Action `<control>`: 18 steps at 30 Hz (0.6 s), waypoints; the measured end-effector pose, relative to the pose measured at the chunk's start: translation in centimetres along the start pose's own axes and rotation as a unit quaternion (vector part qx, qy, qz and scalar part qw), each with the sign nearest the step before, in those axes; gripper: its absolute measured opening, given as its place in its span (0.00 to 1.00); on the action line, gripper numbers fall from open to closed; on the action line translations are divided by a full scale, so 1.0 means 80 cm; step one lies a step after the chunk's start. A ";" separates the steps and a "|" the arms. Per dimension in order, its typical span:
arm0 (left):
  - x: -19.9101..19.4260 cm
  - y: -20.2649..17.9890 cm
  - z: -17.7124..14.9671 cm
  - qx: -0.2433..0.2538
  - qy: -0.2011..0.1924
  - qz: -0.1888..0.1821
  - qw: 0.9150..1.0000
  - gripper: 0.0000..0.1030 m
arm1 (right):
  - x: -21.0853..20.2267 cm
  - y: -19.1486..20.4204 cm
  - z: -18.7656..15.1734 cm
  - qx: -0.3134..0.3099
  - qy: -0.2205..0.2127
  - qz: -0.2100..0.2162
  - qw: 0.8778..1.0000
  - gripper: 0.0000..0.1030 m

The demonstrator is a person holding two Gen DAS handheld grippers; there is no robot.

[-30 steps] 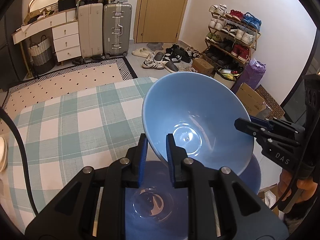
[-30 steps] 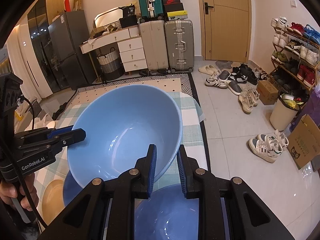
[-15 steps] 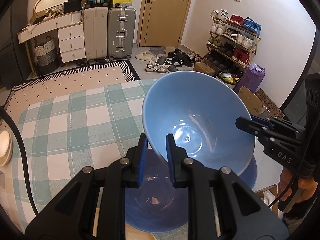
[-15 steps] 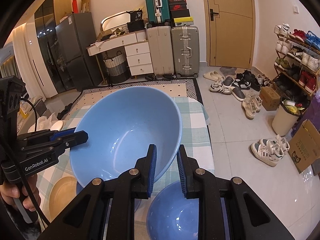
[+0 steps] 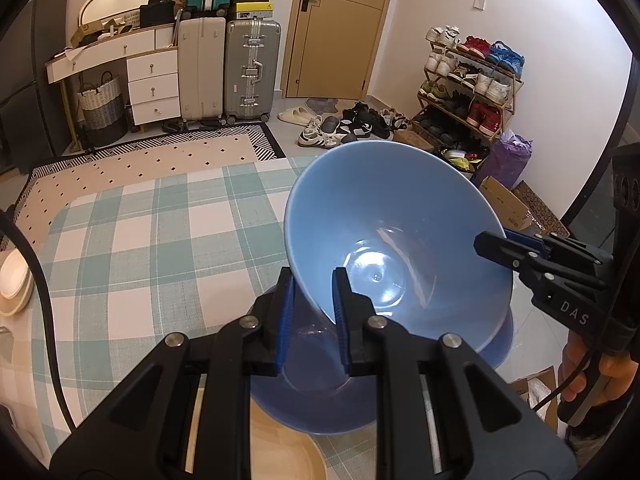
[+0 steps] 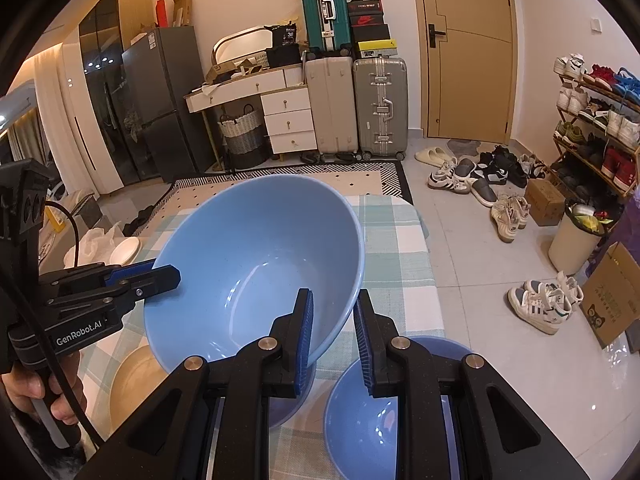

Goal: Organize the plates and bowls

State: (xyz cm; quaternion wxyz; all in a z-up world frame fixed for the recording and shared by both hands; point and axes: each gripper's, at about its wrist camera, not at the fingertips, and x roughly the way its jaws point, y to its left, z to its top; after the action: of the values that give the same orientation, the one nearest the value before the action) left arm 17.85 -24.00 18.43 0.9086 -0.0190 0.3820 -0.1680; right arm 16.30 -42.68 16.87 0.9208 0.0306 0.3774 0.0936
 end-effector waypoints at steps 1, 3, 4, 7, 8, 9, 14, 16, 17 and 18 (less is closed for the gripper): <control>0.000 0.001 0.000 0.000 0.000 0.001 1.000 0.15 | -0.002 0.004 -0.002 -0.001 0.000 0.001 1.000 0.21; -0.007 0.002 -0.005 0.000 -0.002 0.002 1.000 0.16 | -0.004 0.008 -0.006 -0.002 0.000 0.003 1.000 0.21; -0.011 0.002 -0.008 0.000 -0.003 0.003 1.000 0.15 | -0.004 0.010 -0.008 -0.002 0.000 0.004 1.000 0.21; -0.019 0.002 -0.014 -0.001 -0.004 0.005 1.000 0.15 | -0.005 0.017 -0.016 -0.002 0.001 0.008 1.000 0.21; -0.021 0.003 -0.016 -0.001 -0.004 0.007 1.000 0.15 | -0.004 0.019 -0.018 -0.002 0.002 0.008 1.000 0.21; -0.023 0.004 -0.019 -0.001 -0.004 0.008 1.000 0.15 | -0.003 0.020 -0.020 -0.002 0.003 0.009 1.000 0.21; -0.024 0.013 -0.030 -0.008 -0.001 0.017 1.000 0.15 | -0.002 0.031 -0.028 -0.008 0.004 0.018 1.000 0.21; -0.024 0.018 -0.036 -0.012 0.000 0.020 1.000 0.16 | -0.001 0.036 -0.031 -0.011 0.005 0.021 1.000 0.21; -0.023 0.020 -0.038 -0.014 0.000 0.021 1.000 0.15 | 0.001 0.037 -0.032 -0.011 0.006 0.023 1.000 0.21; -0.022 0.023 -0.041 -0.016 0.000 0.022 1.000 0.15 | 0.003 0.038 -0.032 -0.013 0.009 0.026 1.000 0.21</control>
State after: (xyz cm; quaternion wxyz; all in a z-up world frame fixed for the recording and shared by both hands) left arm 14.95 -21.39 17.06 0.9115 -0.0250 0.3853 -0.1417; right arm 14.22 -39.68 15.27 0.9151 0.0275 0.3832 0.1222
